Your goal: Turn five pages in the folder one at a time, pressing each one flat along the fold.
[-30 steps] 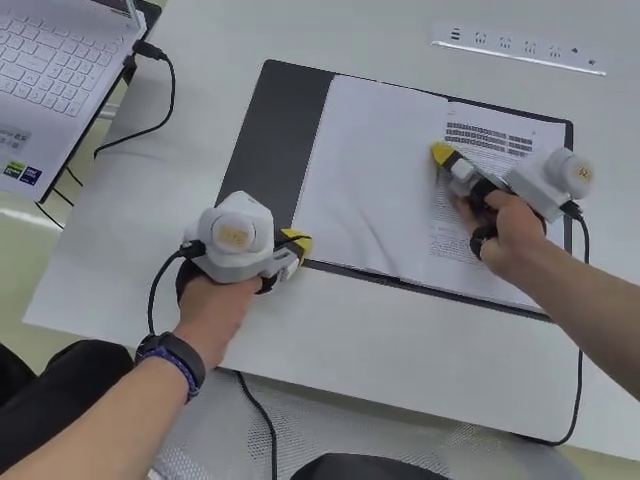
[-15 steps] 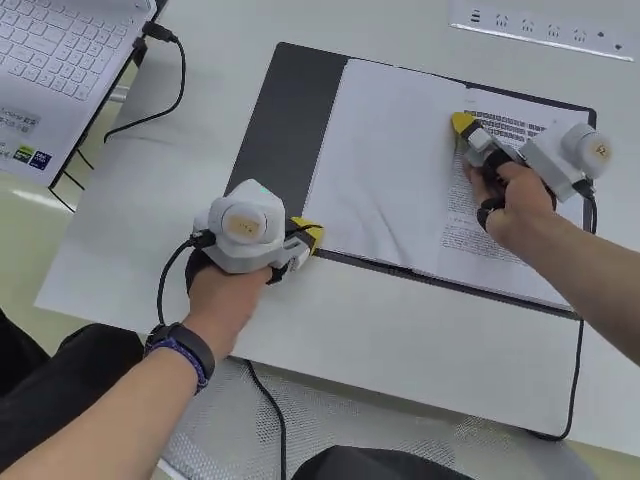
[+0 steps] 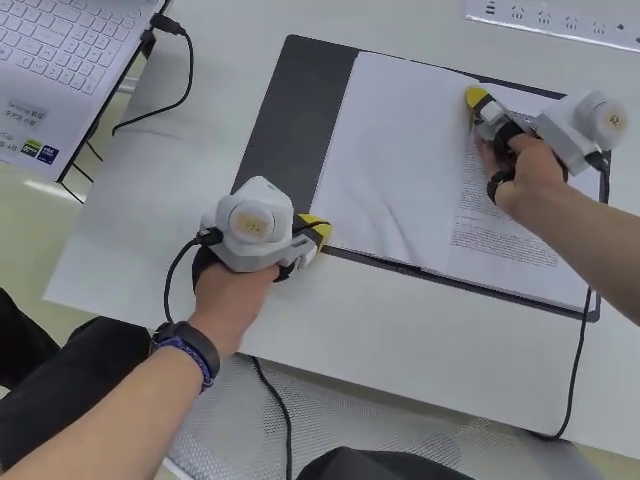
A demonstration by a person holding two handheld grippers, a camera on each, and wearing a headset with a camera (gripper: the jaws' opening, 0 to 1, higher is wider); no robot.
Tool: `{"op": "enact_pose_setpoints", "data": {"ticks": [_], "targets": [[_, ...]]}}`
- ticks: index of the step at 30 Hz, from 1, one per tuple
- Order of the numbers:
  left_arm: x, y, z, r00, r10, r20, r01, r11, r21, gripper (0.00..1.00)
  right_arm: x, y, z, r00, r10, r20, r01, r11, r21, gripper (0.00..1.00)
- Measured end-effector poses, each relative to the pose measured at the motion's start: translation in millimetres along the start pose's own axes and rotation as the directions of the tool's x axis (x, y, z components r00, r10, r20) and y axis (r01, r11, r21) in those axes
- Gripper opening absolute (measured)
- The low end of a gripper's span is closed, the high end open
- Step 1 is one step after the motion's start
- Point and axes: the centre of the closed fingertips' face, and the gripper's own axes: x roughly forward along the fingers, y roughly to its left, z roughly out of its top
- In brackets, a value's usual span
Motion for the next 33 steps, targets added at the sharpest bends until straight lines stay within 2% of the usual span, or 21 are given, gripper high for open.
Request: {"op": "enact_pose_setpoints", "data": {"ticks": [5,7,12,16,18,24,28,31,33], "targets": [[-0.4,-1.0,0.3,1.0000,0.002,0.001,-0.002,1.000,0.017,0.00,9.2,-6.1,7.8,0.9991,-0.017,0.040,0.014,0.998,0.056,0.00],[-1.6,-2.1,0.9,1.0000,0.004,0.003,-0.004,1.000,0.018,0.00,13.5,-9.0,9.5,0.9986,-0.025,0.047,0.022,0.998,0.057,0.00],[-4.2,-4.6,2.6,1.0000,0.005,0.000,-0.005,1.000,0.017,0.00,15.7,-11.5,9.7,0.9987,-0.025,0.044,0.023,0.999,0.034,0.00],[-4.0,-4.3,2.2,1.0000,0.009,0.003,-0.009,1.000,0.021,0.00,14.6,-13.9,8.2,0.9990,-0.023,0.038,0.021,0.998,0.053,0.00],[-4.8,-4.8,2.6,0.9999,0.013,0.004,-0.013,1.000,0.023,0.00,11.9,-12.4,3.6,0.9997,-0.014,0.018,0.013,1.000,0.026,0.00],[-4.2,-3.4,1.9,0.9999,0.014,0.004,-0.014,1.000,0.019,0.00,-5.3,-3.7,-10.9,0.9999,0.006,-0.008,-0.006,1.000,0.019,0.00],[-2.2,-2.2,1.4,0.9999,0.014,0.007,-0.014,0.999,0.030,0.00,-14.7,-5.8,-21.6,0.9994,0.026,-0.025,-0.025,1.000,0.018,0.00],[-1.2,-0.8,0.7,0.9997,0.018,0.013,-0.018,0.999,0.027,0.00,-32.9,8.7,-32.8,0.9987,0.047,-0.019,-0.047,0.998,0.030,0.00],[-1.0,-0.5,0.4,0.9997,0.021,0.014,-0.022,0.999,0.025,0.00,-36.2,7.7,-35.5,0.9986,0.049,-0.020,-0.049,0.998,0.030,0.00]]}}
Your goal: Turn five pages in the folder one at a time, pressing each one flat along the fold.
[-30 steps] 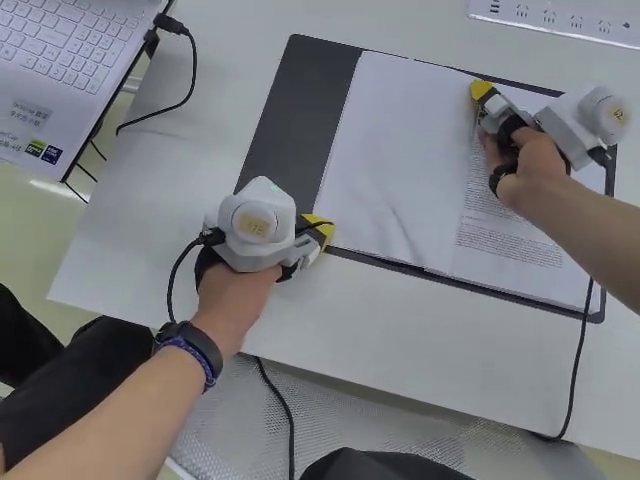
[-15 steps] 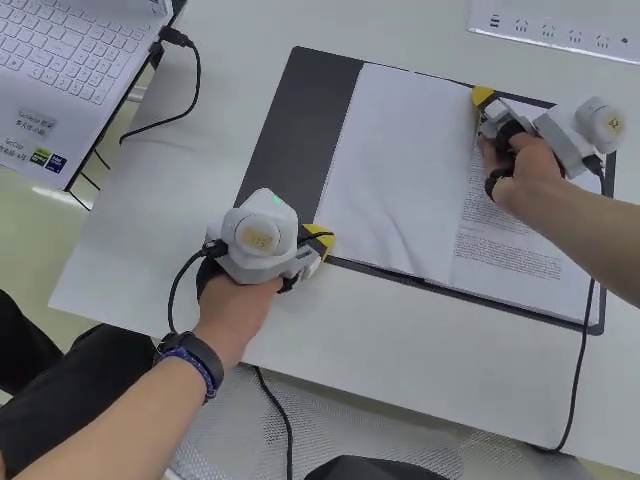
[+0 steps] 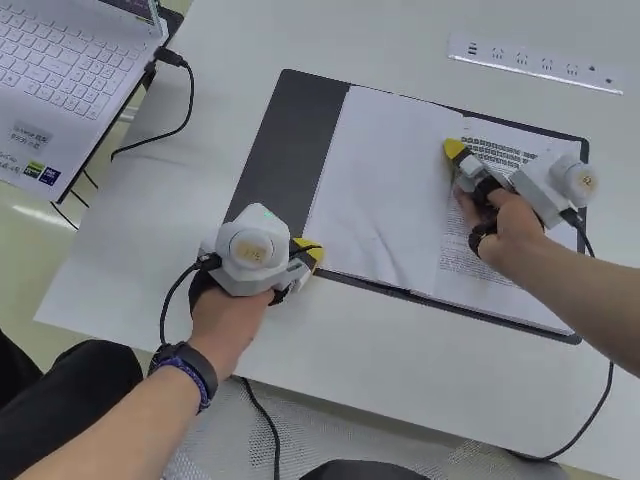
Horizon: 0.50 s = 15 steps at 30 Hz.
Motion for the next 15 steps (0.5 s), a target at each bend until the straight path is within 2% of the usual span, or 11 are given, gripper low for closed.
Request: {"op": "enact_pose_setpoints", "data": {"ticks": [1,8,15], "targets": [[0.9,0.7,-0.7,1.0000,0.000,0.000,0.000,1.000,-0.001,0.00,-1.6,-2.0,-1.1,1.0000,-0.001,0.000,0.001,1.000,-0.001,0.00],[4.2,3.8,-3.0,1.0000,-0.003,0.008,0.003,1.000,-0.009,0.00,-23.8,16.4,-14.7,0.9998,-0.002,-0.019,0.002,1.000,-0.019,0.00],[4.6,4.3,-2.5,0.9998,-0.002,0.018,0.002,1.000,-0.024,0.00,-37.1,22.5,-24.6,0.9996,0.003,-0.028,-0.004,1.000,-0.020,0.00]]}}
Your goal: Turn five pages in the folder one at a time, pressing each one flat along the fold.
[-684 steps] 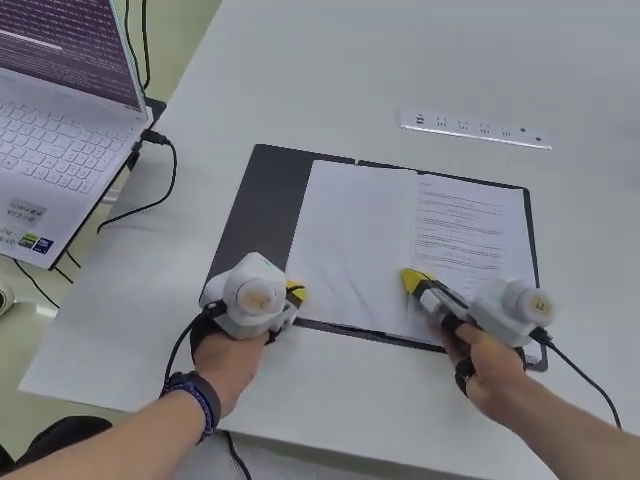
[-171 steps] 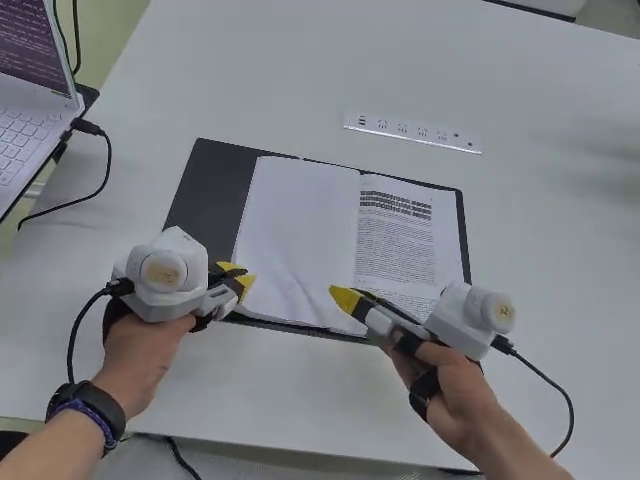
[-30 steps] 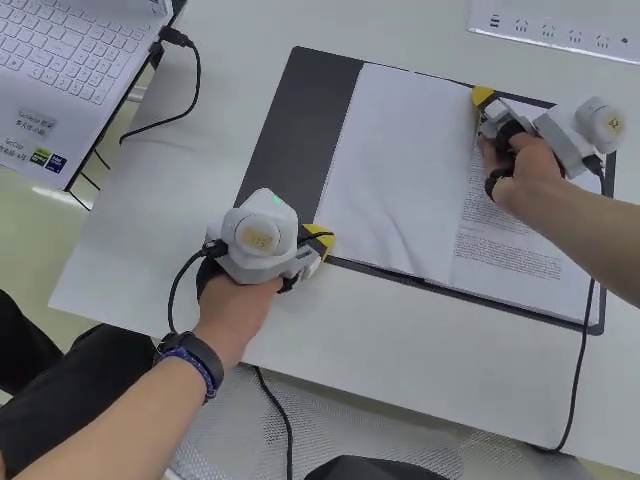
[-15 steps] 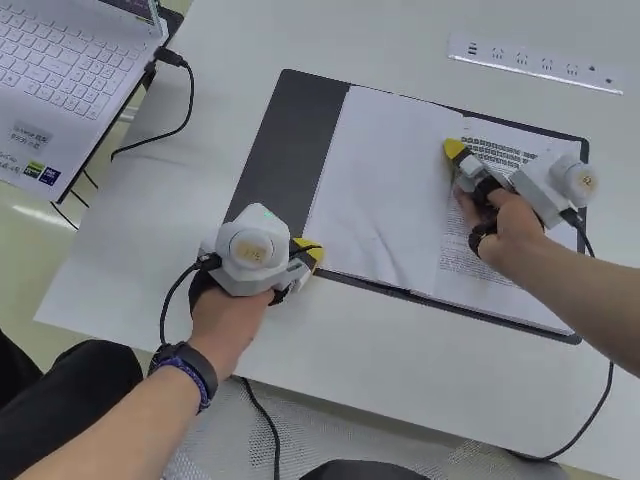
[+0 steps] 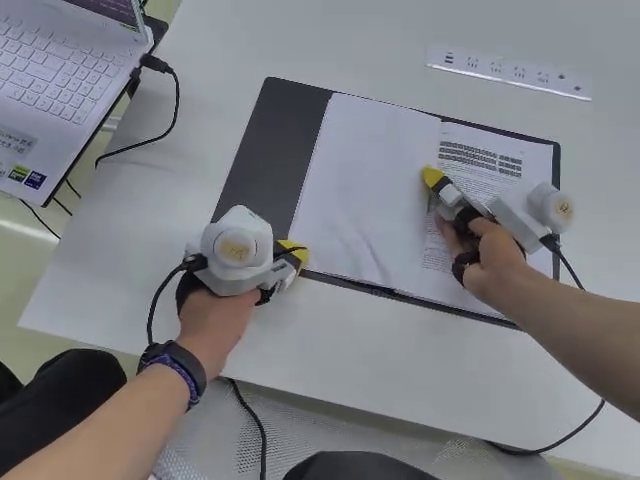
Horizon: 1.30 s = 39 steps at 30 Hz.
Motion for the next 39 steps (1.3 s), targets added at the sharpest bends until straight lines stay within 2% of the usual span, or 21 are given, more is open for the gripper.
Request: {"op": "enact_pose_setpoints", "data": {"ticks": [15,19,27,35,39], "targets": [[0.7,-0.4,-0.5,1.0000,-0.006,0.008,0.006,1.000,-0.009,0.00,-22.4,-1.5,-16.1,1.0000,0.009,-0.001,-0.009,1.000,0.007,0.00],[1.2,-0.1,-1.0,0.9999,-0.012,0.007,0.012,1.000,-0.006,0.00,-31.3,1.8,-26.7,0.9997,0.009,-0.024,-0.010,0.999,-0.036,0.00],[1.4,-1.1,-1.3,0.9999,-0.016,0.006,0.016,1.000,-0.002,0.00,-42.0,0.5,-35.2,0.9997,0.010,-0.023,-0.011,0.999,-0.032,0.00],[1.4,-1.7,-1.2,0.9998,-0.018,0.008,0.018,1.000,-0.002,0.00,-54.5,3.3,-48.6,0.9984,0.023,-0.051,-0.025,0.999,-0.040,0.00],[1.3,-1.9,-1.4,0.9998,-0.019,0.010,0.019,1.000,-0.003,0.00,-58.3,0.0,-53.7,0.9977,0.026,-0.063,-0.029,0.998,-0.047,0.00]]}}
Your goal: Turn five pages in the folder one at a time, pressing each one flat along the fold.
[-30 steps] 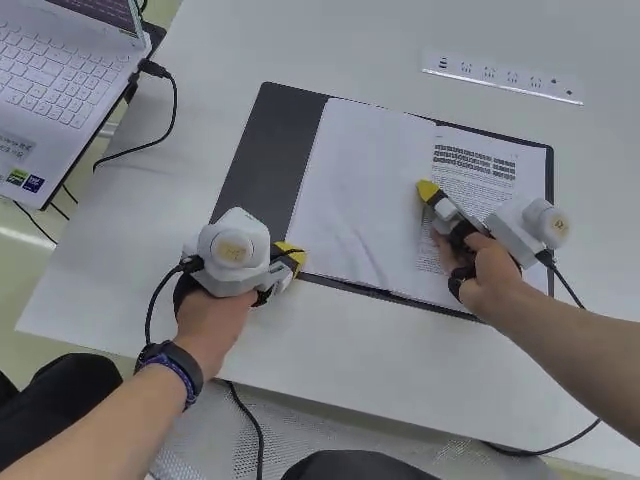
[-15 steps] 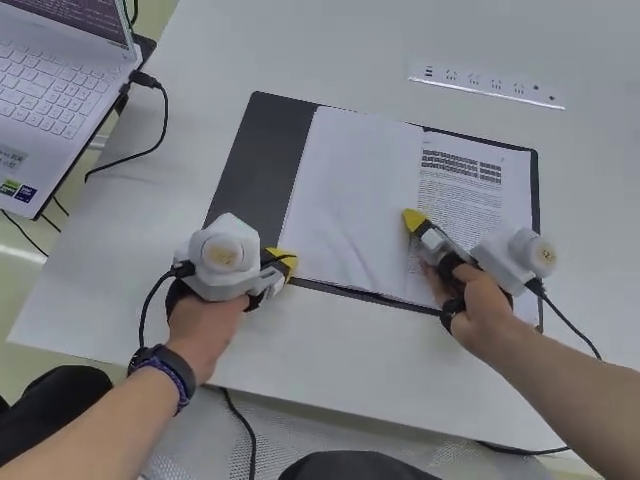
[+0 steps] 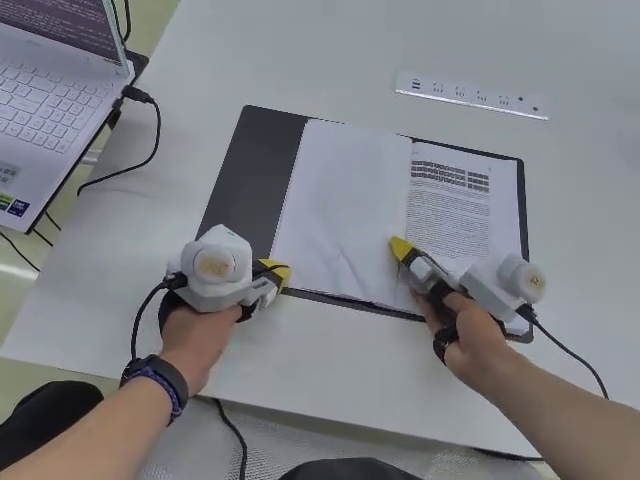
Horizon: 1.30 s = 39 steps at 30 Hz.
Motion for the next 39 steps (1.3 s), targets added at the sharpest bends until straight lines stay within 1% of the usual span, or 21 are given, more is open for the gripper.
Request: {"op": "enact_pose_setpoints", "data": {"ticks": [11,17,29,32,36,39], "targets": [[-0.3,-0.1,0.2,1.0000,-0.004,0.002,0.004,1.000,-0.003,0.00,-12.6,-1.7,-16.6,0.9995,0.012,-0.028,-0.013,1.000,-0.014,0.00],[-0.2,0.8,-0.3,0.9999,-0.004,0.013,0.005,1.000,-0.016,0.00,-22.0,0.1,-29.1,0.9981,0.028,-0.054,-0.030,0.999,-0.029,0.00],[-1.0,1.4,-0.6,0.9998,0.001,0.020,-0.001,1.000,-0.019,0.00,-38.9,6.3,-47.3,0.9970,0.042,-0.066,-0.043,0.999,-0.021,0.00],[-0.8,1.5,-0.8,0.9998,0.003,0.020,-0.003,1.000,-0.013,0.00,-43.6,8.2,-51.9,0.9961,0.046,-0.076,-0.048,0.999,-0.025,0.00],[-0.7,1.6,-0.6,0.9998,0.008,0.020,-0.008,1.000,-0.013,0.00,-48.9,9.4,-55.8,0.9956,0.042,-0.083,-0.045,0.999,-0.024,0.00],[-0.8,1.2,-0.6,0.9997,0.013,0.020,-0.013,1.000,-0.015,0.00,-53.5,7.6,-58.0,0.9964,0.034,-0.078,-0.035,0.999,-0.013,0.00]]}}
